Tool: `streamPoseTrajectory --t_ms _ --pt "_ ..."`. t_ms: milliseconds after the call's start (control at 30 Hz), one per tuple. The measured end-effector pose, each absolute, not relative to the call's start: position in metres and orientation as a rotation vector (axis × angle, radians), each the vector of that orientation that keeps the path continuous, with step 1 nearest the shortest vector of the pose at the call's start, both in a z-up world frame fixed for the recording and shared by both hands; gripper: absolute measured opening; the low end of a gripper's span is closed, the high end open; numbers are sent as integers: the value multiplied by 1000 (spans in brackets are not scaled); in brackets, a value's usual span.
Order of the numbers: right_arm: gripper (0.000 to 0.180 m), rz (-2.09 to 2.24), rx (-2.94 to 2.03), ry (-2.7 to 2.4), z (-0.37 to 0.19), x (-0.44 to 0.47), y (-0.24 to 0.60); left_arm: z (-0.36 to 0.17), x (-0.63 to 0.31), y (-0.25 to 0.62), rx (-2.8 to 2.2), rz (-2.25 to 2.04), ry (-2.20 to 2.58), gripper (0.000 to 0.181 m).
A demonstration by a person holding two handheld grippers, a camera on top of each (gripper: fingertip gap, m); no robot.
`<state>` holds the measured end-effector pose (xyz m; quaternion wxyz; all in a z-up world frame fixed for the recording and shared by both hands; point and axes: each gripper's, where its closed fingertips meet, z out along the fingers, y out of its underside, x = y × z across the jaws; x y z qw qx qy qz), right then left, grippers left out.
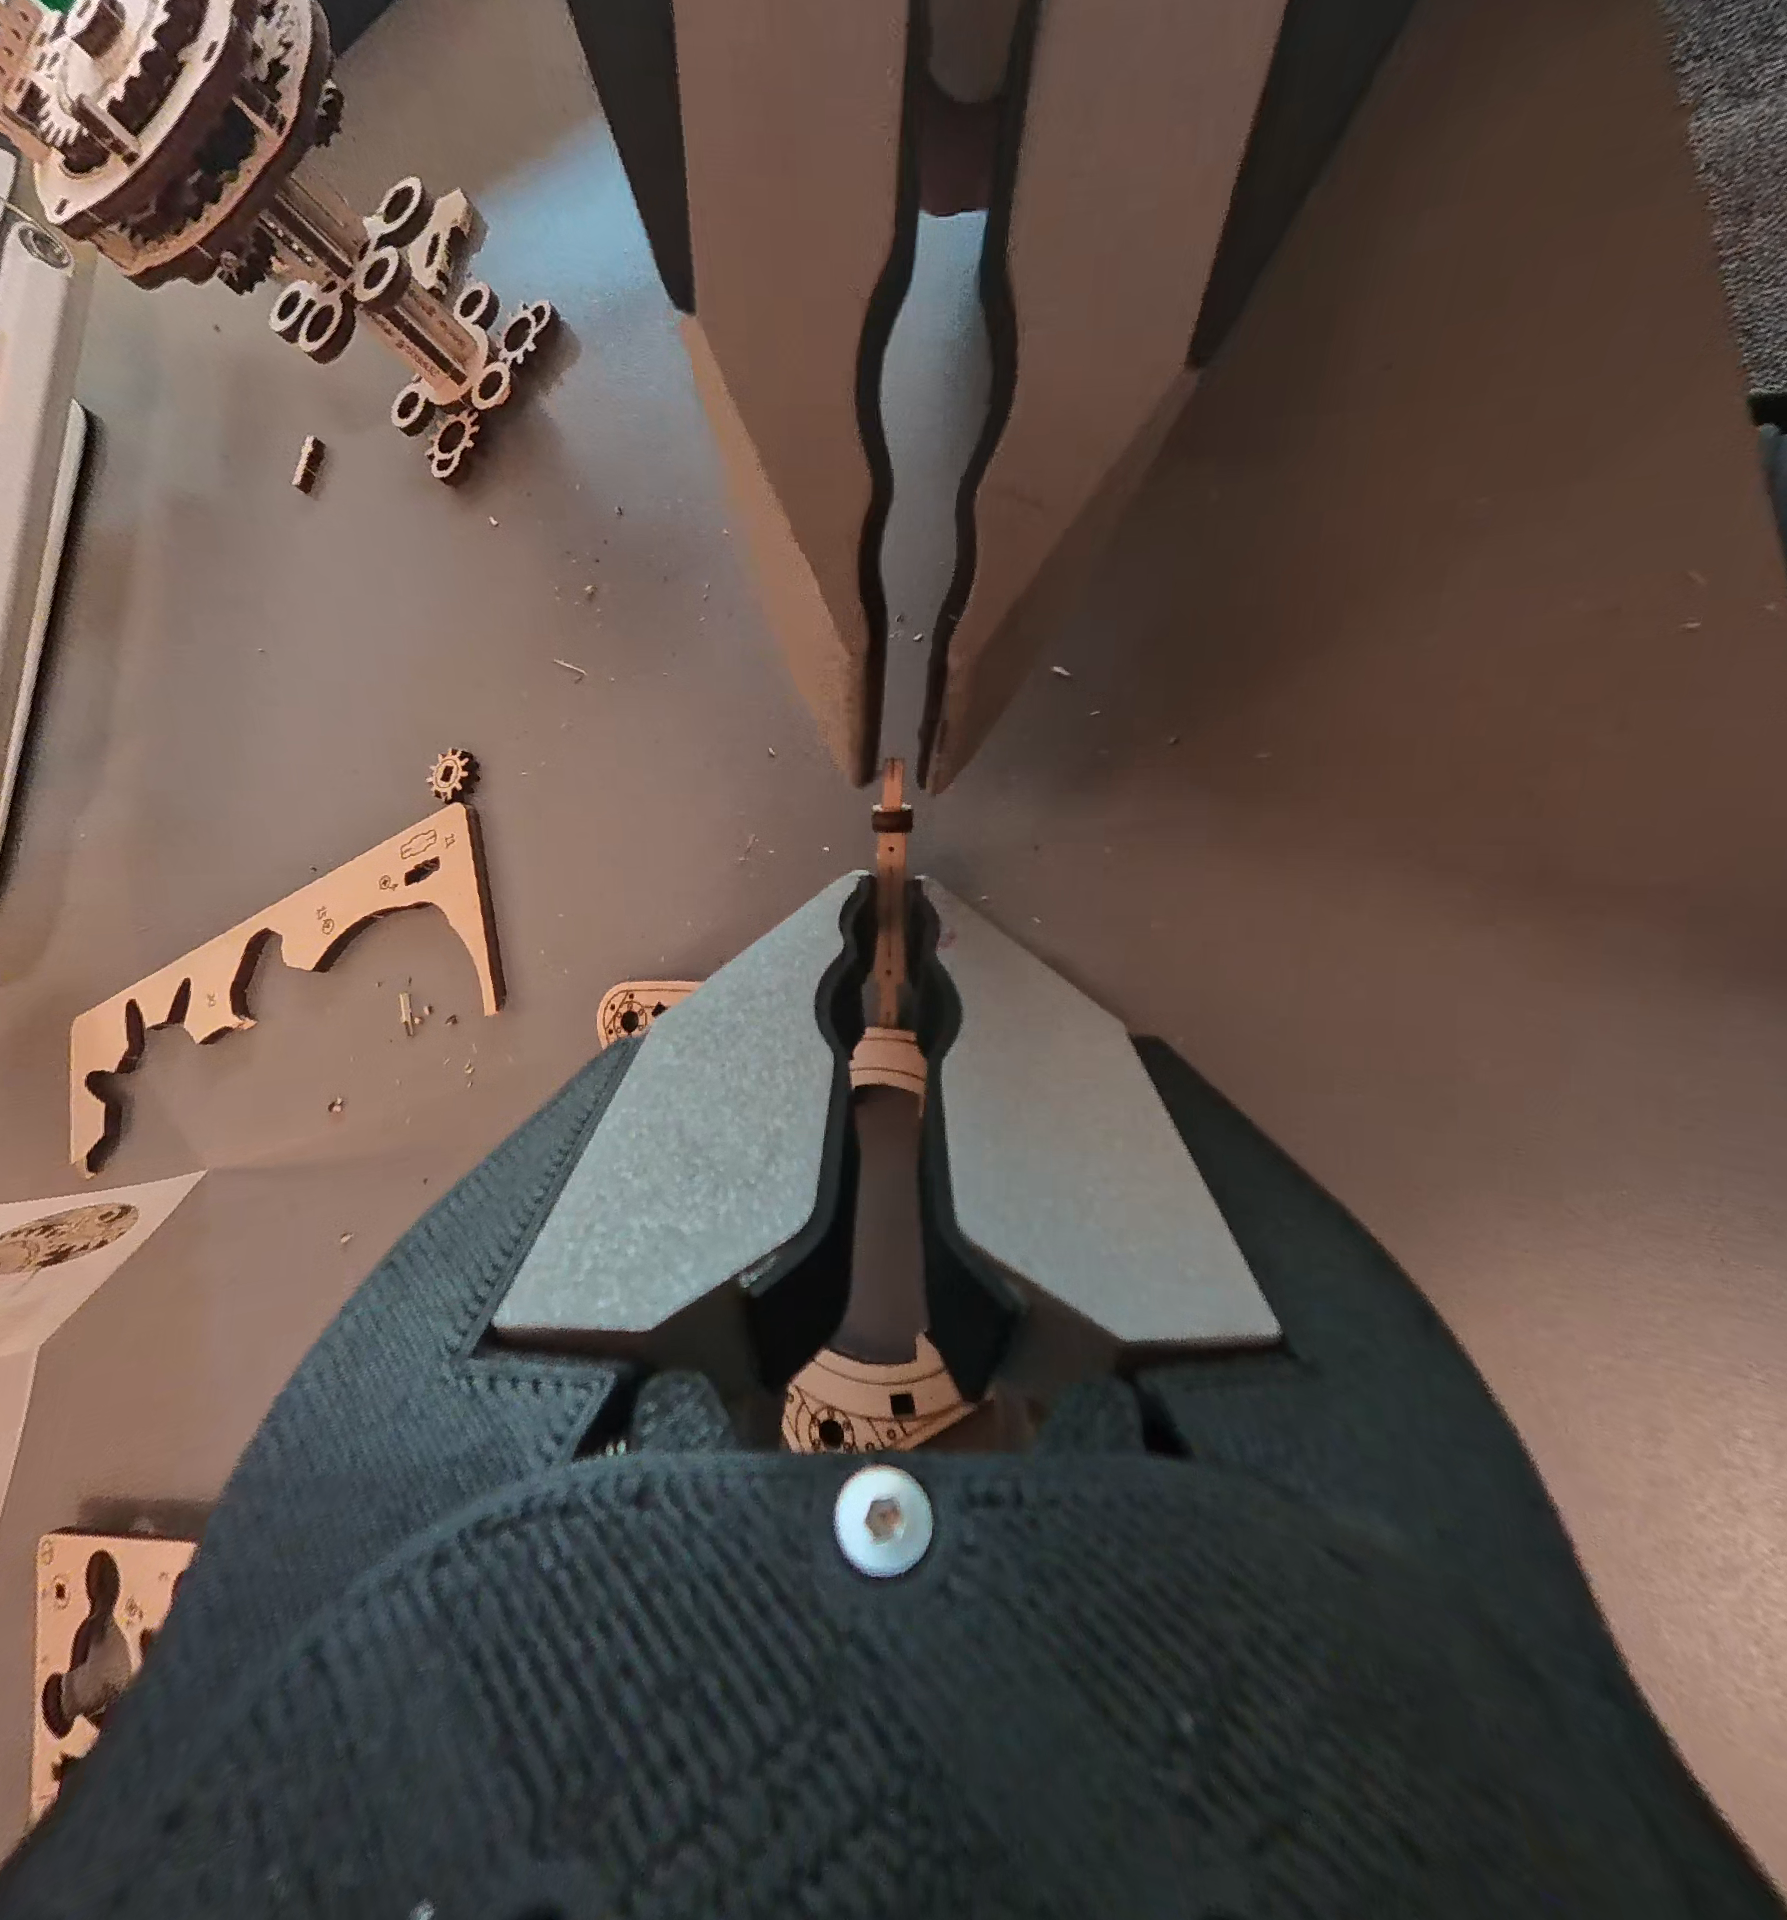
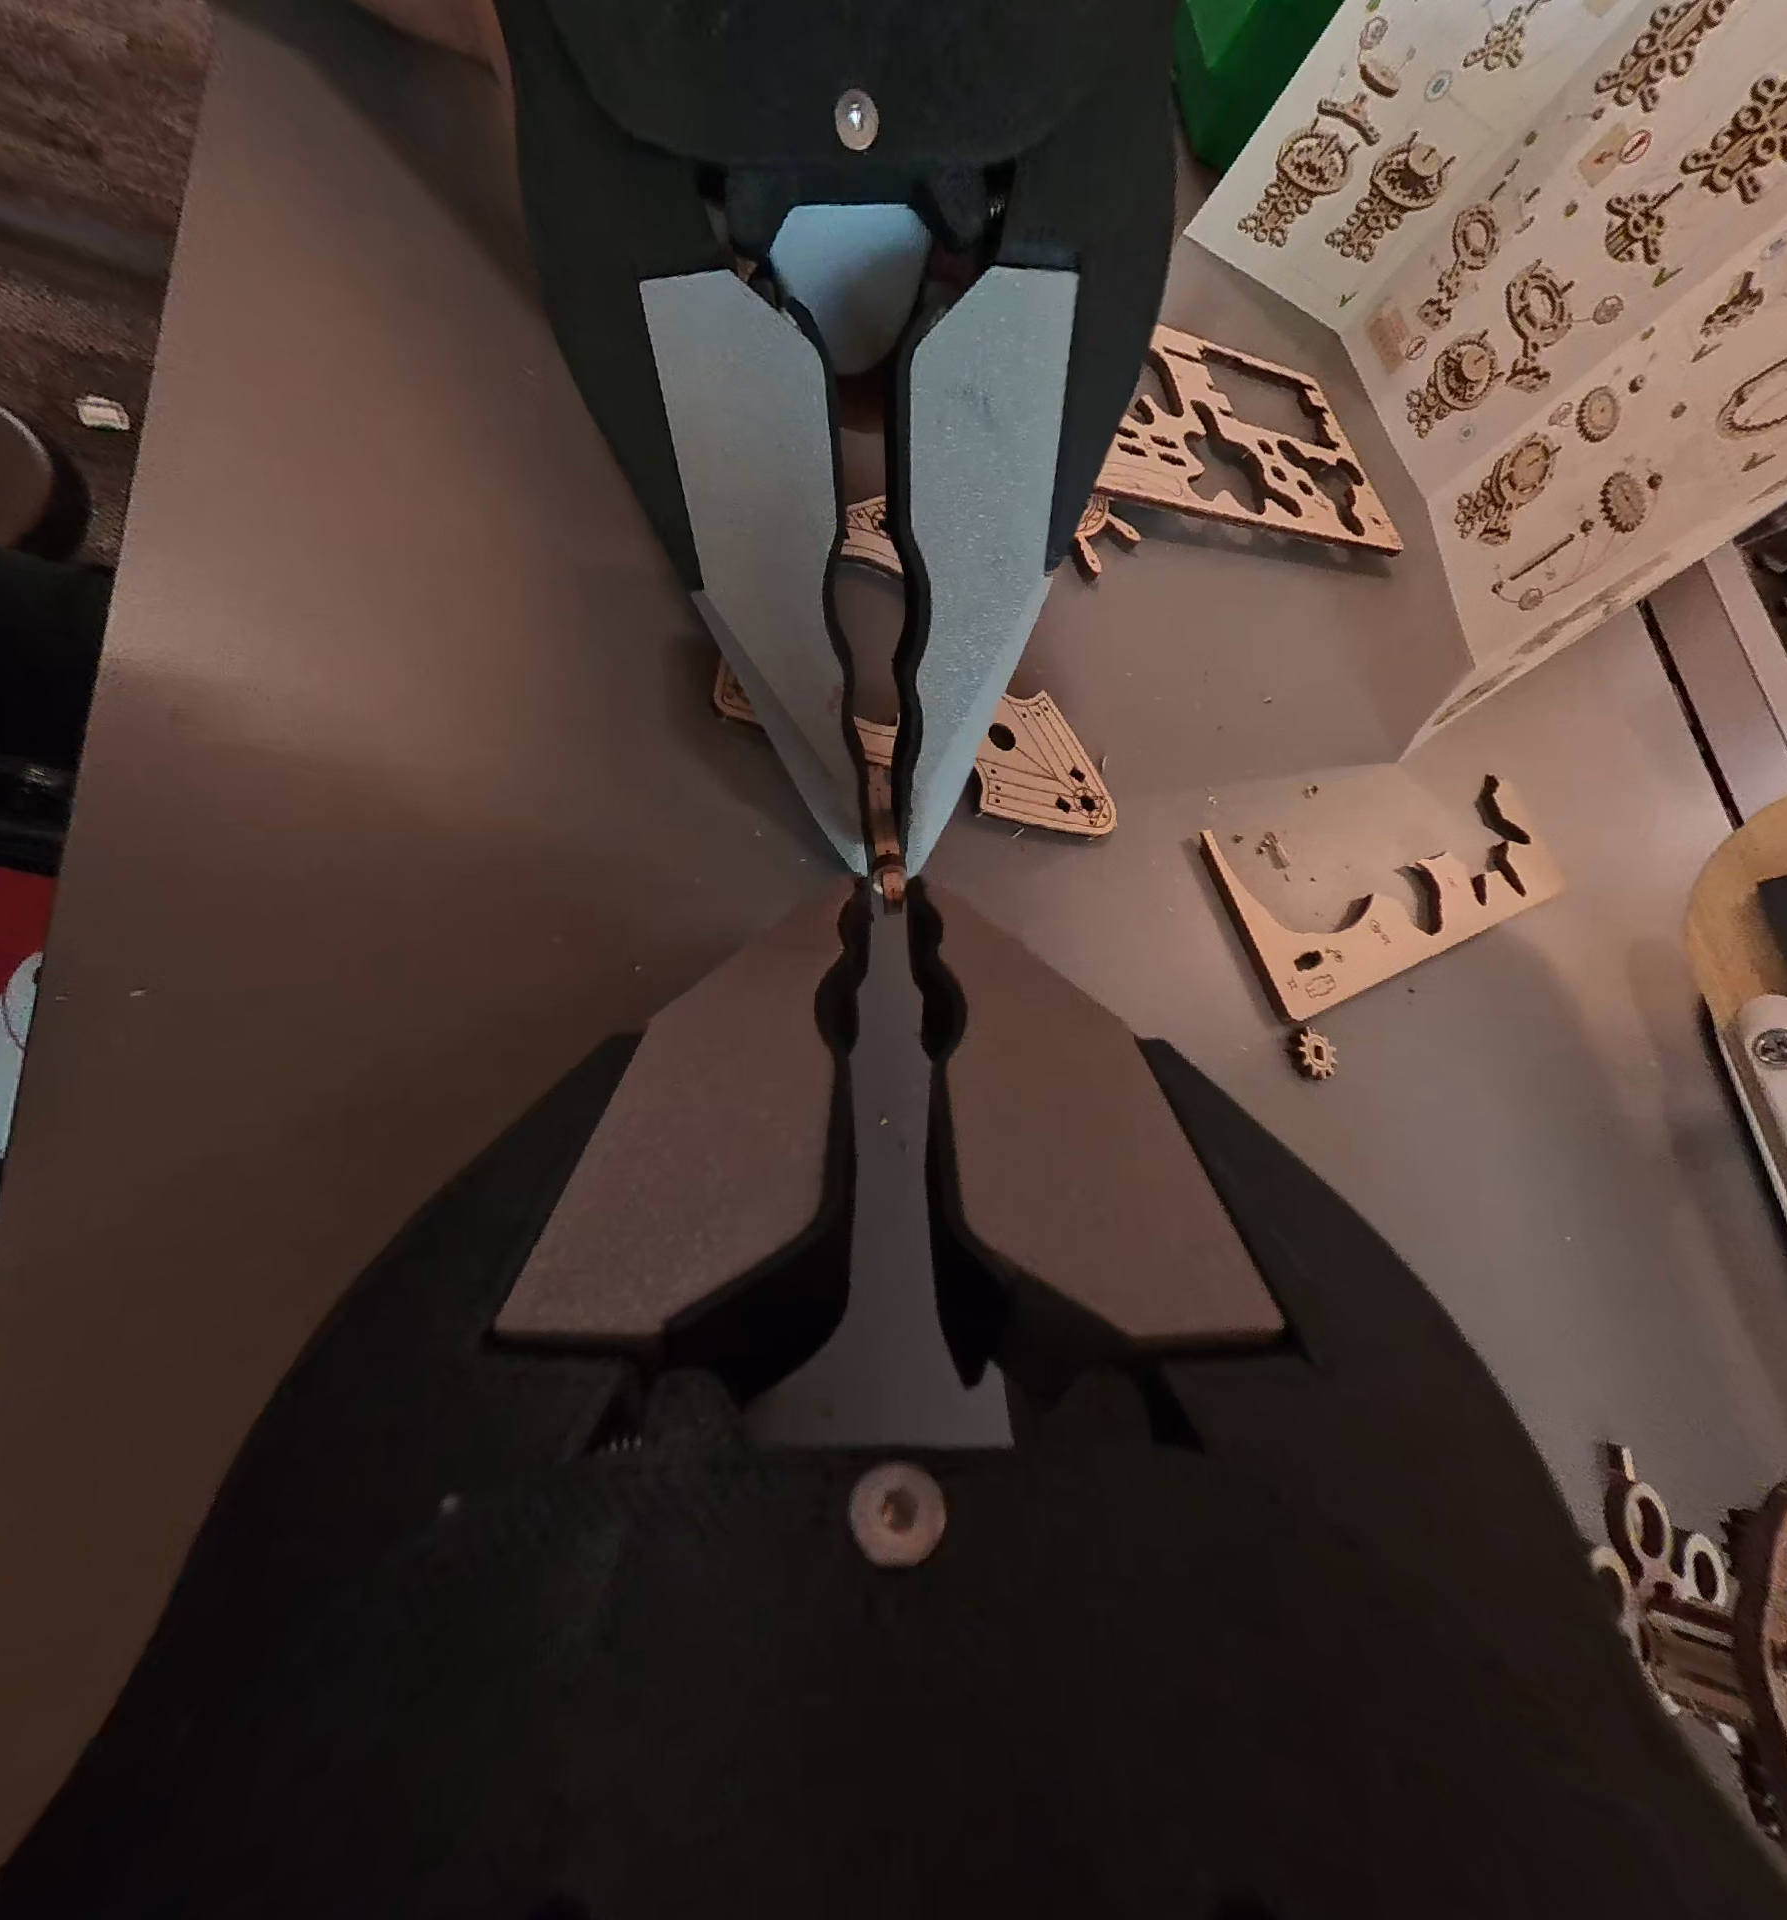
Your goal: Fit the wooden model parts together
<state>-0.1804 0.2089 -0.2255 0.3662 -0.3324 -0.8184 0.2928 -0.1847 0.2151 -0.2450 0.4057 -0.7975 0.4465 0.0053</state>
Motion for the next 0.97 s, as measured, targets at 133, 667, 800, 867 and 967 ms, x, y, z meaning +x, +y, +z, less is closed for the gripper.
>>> streamPoseTrajectory --t_ms 133,667,800,867,967 --pt "1 715 -856 -2110 -230 -183 210 -245 -185 215 -2004 26 1129 3" --pt "0 772 -908 -2083 -227 -187 213 -242 -190 219 -1968 78 1095 3" --pt "0 812 -915 -2063 -223 -186 214 -236 -189 220 -1953 54 1068 3" --pt "0 825 -919 -2059 -222 -186 214 -235 -189 220 -1952 36 1053 3" --pt "0 839 -919 -2058 -221 -185 213 -234 -188 219 -1955 7 1037 4"
